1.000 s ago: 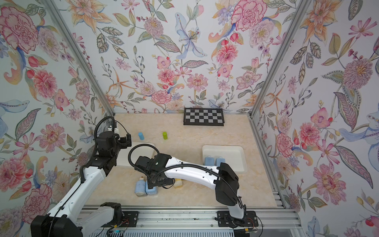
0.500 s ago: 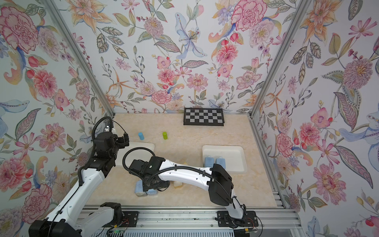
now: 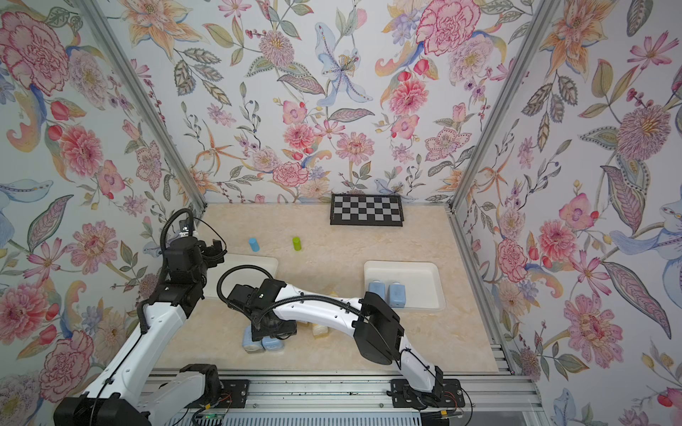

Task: Place the pencil sharpeners by color into the storage box
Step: Pick up the pencil sharpener from the center of the board.

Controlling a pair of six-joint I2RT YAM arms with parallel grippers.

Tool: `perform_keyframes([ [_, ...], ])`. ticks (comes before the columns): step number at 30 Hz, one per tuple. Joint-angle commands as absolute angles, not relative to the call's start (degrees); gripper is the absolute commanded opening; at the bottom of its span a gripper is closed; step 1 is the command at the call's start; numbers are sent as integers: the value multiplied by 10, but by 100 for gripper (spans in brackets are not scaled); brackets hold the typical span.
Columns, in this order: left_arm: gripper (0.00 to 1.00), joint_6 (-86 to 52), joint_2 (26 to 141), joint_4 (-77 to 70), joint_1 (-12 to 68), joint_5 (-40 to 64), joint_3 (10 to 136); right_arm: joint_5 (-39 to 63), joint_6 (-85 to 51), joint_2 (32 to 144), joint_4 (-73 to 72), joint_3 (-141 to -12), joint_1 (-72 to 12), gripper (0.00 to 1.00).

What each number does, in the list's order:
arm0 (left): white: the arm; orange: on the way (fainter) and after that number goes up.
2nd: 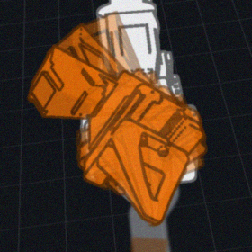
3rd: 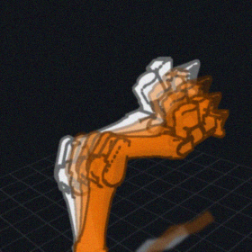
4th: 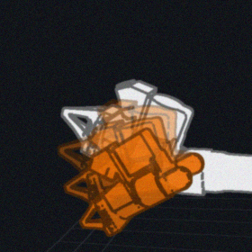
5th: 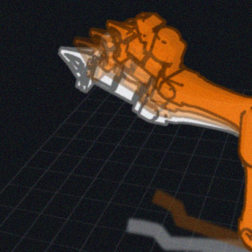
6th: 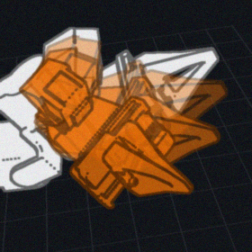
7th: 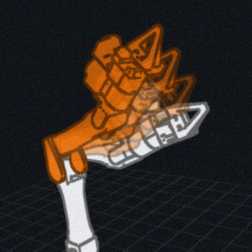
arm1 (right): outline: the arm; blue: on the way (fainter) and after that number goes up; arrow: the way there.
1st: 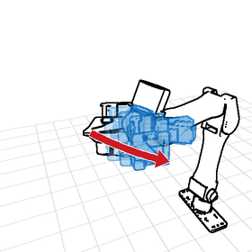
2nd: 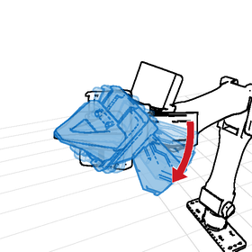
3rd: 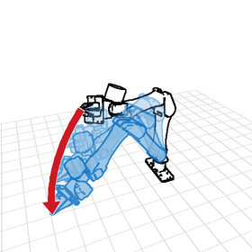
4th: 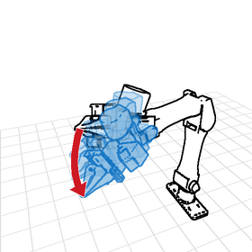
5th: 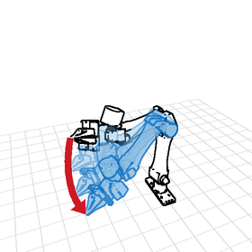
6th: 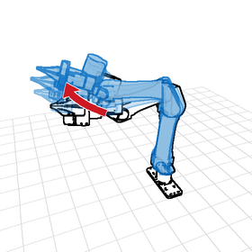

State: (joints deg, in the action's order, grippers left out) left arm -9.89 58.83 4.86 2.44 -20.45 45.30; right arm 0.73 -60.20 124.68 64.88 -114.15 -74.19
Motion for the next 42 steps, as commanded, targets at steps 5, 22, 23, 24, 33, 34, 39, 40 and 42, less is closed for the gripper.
perform_keyframes([
  [5, 99, -110, 584, 55, 18, -216, 471, 26, -598, 1274, 663, -1169, -736, 74],
  [22, 99, -110, 580, 55, 18, -211, 469, 46, -595, 1303, 663, -1177, -734, 64],
  [23, 99, -110, 580, 55, 18, -209, 468, 47, -594, 1305, 663, -1176, -734, 64],
  [24, 99, -110, 579, 55, 18, -210, 468, 49, -593, 1307, 662, -1177, -734, 64],
  [33, 99, -110, 577, 53, 18, -206, 468, 54, -588, 1320, 663, -1172, -735, 58],
  [34, 99, -110, 577, 53, 18, -206, 467, 53, -588, 1318, 663, -1170, -735, 57],
  [39, 99, -109, 576, 52, 18, -207, 467, 47, -594, 1297, 663, -1151, -739, 52],
  [40, 99, -109, 575, 52, 18, -207, 467, 46, -596, 1292, 663, -1145, -739, 52],
  [42, 99, -109, 575, 52, 18, -207, 467, 43, -601, 1279, 662, -1129, -741, 51],
])
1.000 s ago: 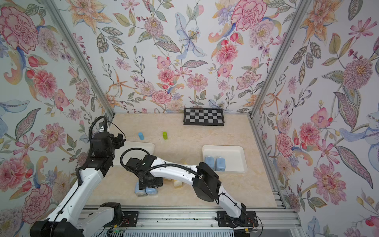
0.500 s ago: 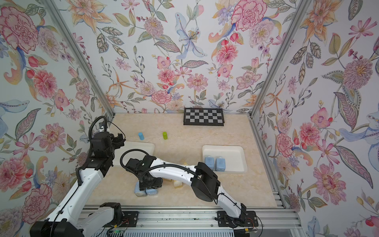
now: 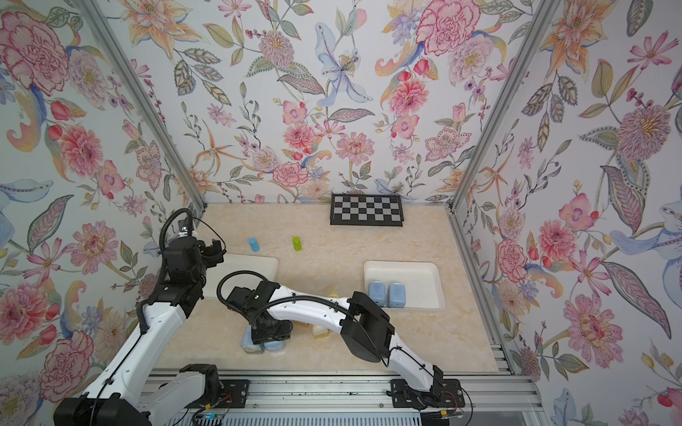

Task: Place the pencil sharpeners by color into the storage box
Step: Pick up the pencil sharpener from the center of the board.

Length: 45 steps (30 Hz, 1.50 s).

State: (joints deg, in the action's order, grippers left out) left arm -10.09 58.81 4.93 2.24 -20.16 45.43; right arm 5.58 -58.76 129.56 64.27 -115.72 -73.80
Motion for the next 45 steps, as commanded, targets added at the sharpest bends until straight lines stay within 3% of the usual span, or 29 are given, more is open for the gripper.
perform_keyframes([
  [1, 99, -109, 575, 52, 18, -207, 467, 41, -603, 1273, 663, -1121, -741, 51],
  [10, 99, -107, 573, 52, 18, -210, 466, 33, -613, 1238, 663, -1080, -747, 49],
  [23, 99, -106, 571, 52, 18, -210, 465, 44, -593, 1269, 663, -1103, -742, 65],
  [33, 99, -107, 569, 51, 18, -210, 463, 46, -584, 1265, 662, -1112, -744, 52],
  [45, 99, -107, 574, 52, 18, -209, 463, 51, -549, 1169, 667, -1093, -755, 49],
])
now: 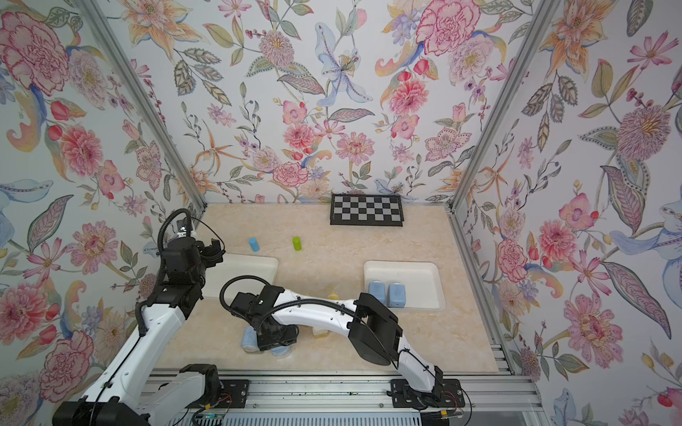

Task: Place the pencil sharpeners by color into the storage box
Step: Pick up the pencil sharpener from the center of the board.

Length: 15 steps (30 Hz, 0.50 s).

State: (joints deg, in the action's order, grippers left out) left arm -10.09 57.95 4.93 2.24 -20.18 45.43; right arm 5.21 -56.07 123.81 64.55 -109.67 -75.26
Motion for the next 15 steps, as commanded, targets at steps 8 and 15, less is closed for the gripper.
perform_keyframes([
  [8, 99, -106, 578, 51, 18, -210, 462, 57, -518, 1075, 680, -1054, -728, 48],
  [15, 100, -106, 581, 43, 18, -202, 455, 22, -457, 962, 716, -1025, -626, 48],
])
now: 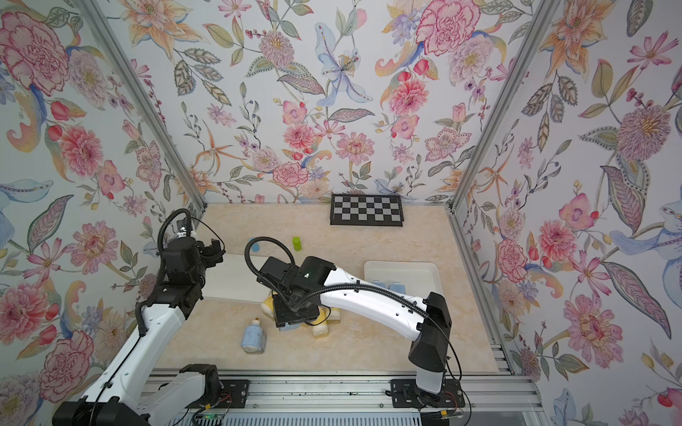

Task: Place the pencil sharpeners by color into the storage box
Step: Pick up the pencil sharpener from the center of the board, then place the pencil sharpener in the storage box.

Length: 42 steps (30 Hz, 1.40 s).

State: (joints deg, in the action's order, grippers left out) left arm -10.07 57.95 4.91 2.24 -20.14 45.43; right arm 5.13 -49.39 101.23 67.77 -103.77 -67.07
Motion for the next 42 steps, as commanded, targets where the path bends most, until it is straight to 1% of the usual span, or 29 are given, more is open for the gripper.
perform_keyframes([
  [1, 99, -106, 582, 41, 18, -198, 452, 20, -445, 949, 718, -1018, -606, 48],
  [6, 99, -105, 599, 36, 18, -171, 452, 26, -362, 891, 731, -976, -464, 48],
  [11, 99, -105, 609, 34, 18, -142, 452, 23, -291, 861, 734, -950, -321, 48],
  [14, 99, -101, 612, 32, 18, -132, 452, 11, -263, 856, 738, -940, -253, 47],
  [19, 99, -100, 618, 35, 18, -128, 455, -34, -231, 859, 754, -924, -171, 47],
  [25, 99, -99, 626, 35, 18, -116, 457, -73, -221, 865, 755, -889, -112, 47],
  [37, 99, -98, 627, 35, 19, -105, 460, -163, -163, 921, 752, -850, -86, 47],
  [42, 99, -98, 624, 35, 18, -104, 461, -166, -149, 939, 747, -848, -63, 48],
])
